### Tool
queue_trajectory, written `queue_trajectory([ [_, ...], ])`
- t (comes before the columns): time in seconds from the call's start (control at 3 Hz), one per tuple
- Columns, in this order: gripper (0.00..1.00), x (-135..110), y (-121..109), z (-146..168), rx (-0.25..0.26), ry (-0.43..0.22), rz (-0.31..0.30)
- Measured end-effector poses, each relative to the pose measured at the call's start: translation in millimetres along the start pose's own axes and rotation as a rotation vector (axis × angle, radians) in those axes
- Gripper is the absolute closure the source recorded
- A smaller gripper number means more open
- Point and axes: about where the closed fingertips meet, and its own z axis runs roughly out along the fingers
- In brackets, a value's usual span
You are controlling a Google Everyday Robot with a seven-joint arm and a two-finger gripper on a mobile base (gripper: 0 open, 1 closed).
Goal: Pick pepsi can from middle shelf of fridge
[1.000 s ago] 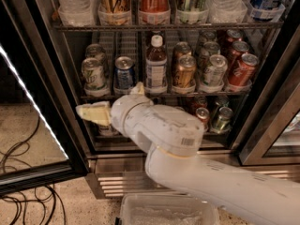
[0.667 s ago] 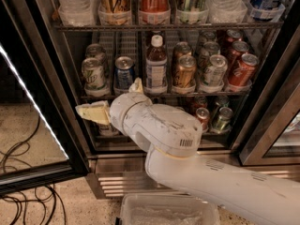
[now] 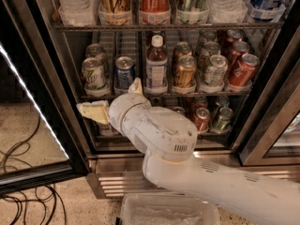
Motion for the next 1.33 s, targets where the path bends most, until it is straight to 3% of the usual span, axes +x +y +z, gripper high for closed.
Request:
queue_trajectory([
  [0.33, 0.11, 8.3, 7.6, 18.1, 0.034, -0.046, 0.032],
  [0.67, 0.0, 2.1, 7.2, 27.4, 0.049, -0.087, -0.009],
  [1.33, 0.06, 2.0, 7.4, 27.5, 0.049, -0.088, -0.009],
])
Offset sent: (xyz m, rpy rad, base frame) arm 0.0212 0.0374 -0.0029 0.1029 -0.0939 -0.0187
